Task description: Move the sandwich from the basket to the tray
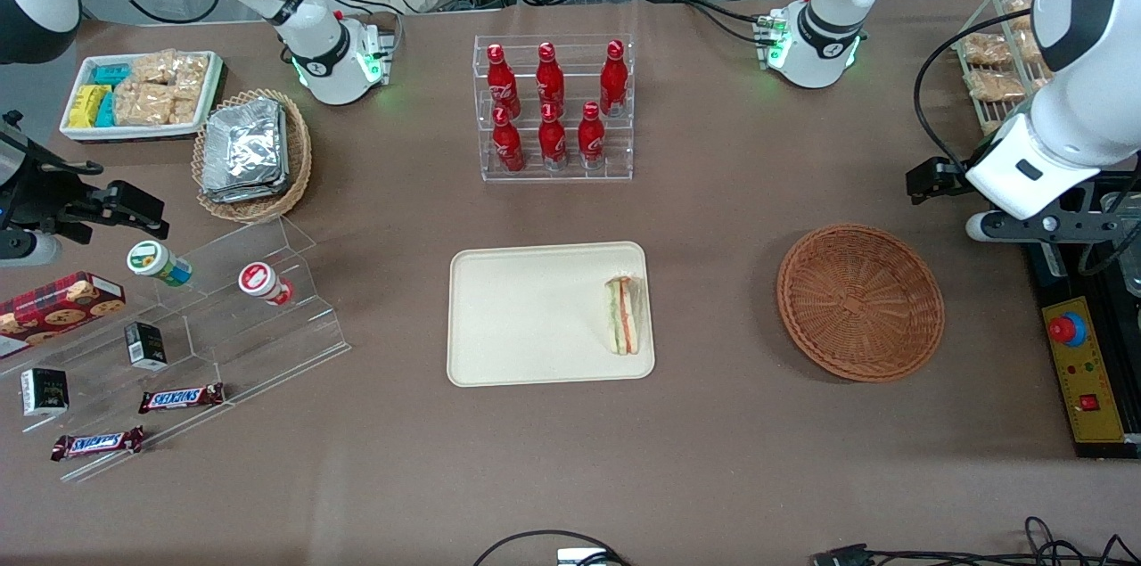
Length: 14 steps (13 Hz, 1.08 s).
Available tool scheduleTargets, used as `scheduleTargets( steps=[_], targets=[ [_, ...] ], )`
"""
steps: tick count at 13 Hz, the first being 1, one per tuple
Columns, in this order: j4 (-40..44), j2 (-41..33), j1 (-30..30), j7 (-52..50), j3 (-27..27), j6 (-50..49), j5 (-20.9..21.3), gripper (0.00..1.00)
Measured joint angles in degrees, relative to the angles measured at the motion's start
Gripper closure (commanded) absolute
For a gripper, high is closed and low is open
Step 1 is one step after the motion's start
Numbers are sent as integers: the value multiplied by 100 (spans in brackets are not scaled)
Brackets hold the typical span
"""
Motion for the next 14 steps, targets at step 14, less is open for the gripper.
scheduleTargets(
  steps=[14],
  targets=[
    [-57, 6, -212, 0, 209, 46, -1, 0]
  ],
)
